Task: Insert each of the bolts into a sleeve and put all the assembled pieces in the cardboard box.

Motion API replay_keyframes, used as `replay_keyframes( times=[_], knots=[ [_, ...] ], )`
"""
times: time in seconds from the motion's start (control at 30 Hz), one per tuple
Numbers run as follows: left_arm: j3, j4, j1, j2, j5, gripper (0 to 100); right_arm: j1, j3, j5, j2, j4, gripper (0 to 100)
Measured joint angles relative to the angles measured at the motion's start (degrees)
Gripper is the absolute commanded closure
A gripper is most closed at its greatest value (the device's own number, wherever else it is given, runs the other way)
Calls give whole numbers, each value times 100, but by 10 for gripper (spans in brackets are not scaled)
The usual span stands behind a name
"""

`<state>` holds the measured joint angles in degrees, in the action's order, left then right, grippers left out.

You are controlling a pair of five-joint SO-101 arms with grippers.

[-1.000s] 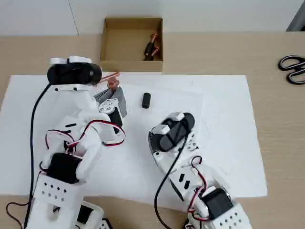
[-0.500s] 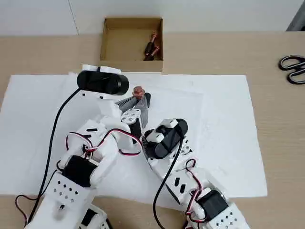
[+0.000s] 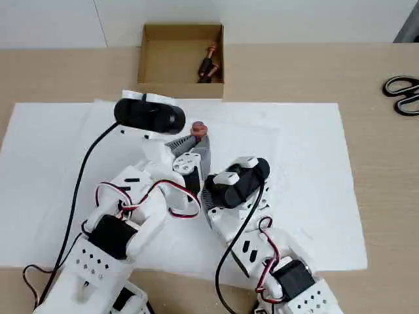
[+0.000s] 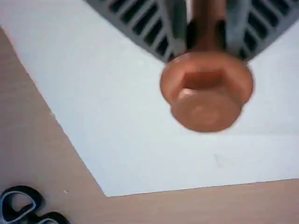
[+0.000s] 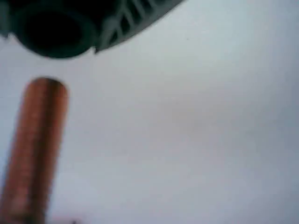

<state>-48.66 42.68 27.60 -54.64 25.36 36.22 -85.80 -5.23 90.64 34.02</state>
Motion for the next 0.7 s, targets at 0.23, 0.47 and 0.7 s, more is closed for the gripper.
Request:
replay_keyframes(
  times=[0.23,0.47,0.7],
  knots=[
    [0,0,44,0,0,994,-44,0,-9,0,0,995],
    [0,26,229,0,0,994,-185,0,-9,0,0,995],
    [0,26,316,0,0,994,-185,0,-9,0,0,995]
  ],
)
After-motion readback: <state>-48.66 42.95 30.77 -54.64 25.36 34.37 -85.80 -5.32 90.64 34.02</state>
